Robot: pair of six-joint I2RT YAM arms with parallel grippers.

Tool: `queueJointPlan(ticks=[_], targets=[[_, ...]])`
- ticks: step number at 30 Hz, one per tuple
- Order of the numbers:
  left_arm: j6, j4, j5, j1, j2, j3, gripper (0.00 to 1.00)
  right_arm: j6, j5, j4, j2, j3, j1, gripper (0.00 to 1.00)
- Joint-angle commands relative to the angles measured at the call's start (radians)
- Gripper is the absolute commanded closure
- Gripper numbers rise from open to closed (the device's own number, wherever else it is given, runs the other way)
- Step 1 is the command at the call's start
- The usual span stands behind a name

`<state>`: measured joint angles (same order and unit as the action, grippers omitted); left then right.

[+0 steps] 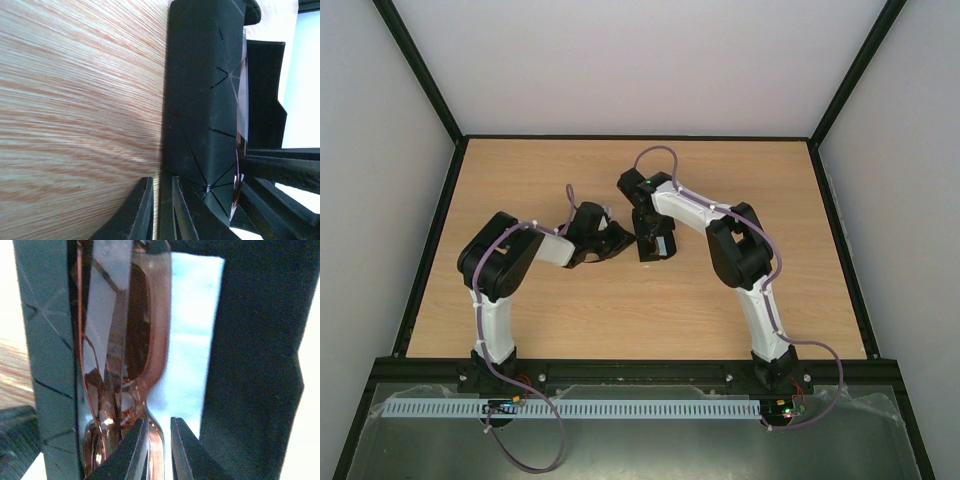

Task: Organize the sunglasses
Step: Place the sunglasses in the sunglasses case.

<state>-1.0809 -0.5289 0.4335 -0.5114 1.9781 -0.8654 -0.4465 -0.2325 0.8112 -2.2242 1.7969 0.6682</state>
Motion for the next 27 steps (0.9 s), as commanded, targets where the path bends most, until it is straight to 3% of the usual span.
queueJointPlan(ticks=[1,9,16,21,27], targets=[[0.013,0.078,-0.020,-0.015,0.038,-0.009,0.87,-0.004,0.020,0.021,-0.041,0.050,0.018,0.85],[0.015,0.085,-0.020,-0.018,0.042,-0.017,0.87,0.000,-0.007,0.038,-0.051,0.071,0.035,0.83],[0.024,0.091,-0.023,-0.016,0.039,-0.009,0.86,0.000,-0.064,0.040,0.019,0.044,0.006,0.68],[0.031,0.096,-0.025,-0.006,0.028,-0.001,0.87,-0.001,0.002,-0.052,0.158,-0.041,-0.049,0.67],[0.043,0.108,-0.027,0.018,0.015,0.010,0.87,-0.005,0.134,-0.233,0.393,-0.282,-0.201,0.66]])
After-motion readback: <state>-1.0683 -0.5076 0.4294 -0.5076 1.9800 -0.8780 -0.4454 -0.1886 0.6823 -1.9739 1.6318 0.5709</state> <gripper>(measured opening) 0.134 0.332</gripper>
